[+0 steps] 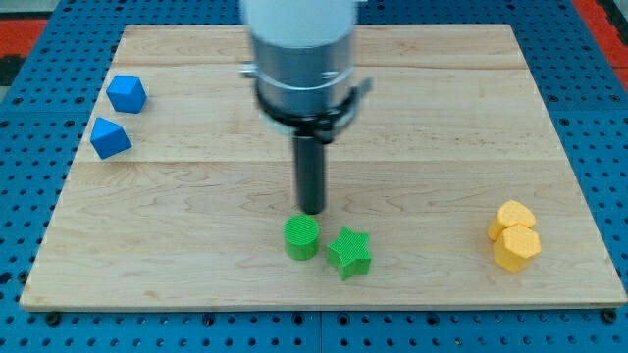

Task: Move green circle closer to green star

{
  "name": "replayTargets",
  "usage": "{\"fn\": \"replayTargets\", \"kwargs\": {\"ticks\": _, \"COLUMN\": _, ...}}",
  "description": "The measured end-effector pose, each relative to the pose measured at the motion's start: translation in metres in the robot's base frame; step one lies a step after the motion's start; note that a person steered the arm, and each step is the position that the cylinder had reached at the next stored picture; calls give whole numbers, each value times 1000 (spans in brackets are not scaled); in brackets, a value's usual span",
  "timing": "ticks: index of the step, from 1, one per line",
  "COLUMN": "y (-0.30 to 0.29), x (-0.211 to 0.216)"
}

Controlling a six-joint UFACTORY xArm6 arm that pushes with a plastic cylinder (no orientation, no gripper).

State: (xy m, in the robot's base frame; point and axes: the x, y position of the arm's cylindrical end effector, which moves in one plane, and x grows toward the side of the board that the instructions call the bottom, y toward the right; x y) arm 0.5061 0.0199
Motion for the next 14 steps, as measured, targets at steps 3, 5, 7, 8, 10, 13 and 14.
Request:
{"fn": "replayTargets", "kwargs": {"ticks": 3, "y": 68, "x": 62}}
{"fn": "replayTargets", "kwargs": {"ticks": 5, "y": 19, "x": -8}}
{"fn": "replayTargets", "kwargs": {"ticks": 7, "y": -74, "x": 11}}
{"fn": "replayTargets", "kwargs": {"ticks": 8, "y": -74, "x": 34}}
{"fn": "replayTargets", "kwargs": {"ticks": 10, "y": -74, "x": 34}}
{"fn": "replayTargets", "kwargs": {"ticks": 13, "y": -34, "x": 24}}
{"fn": "replayTargets", "kwargs": {"ticks": 14, "y": -34, "x": 28}}
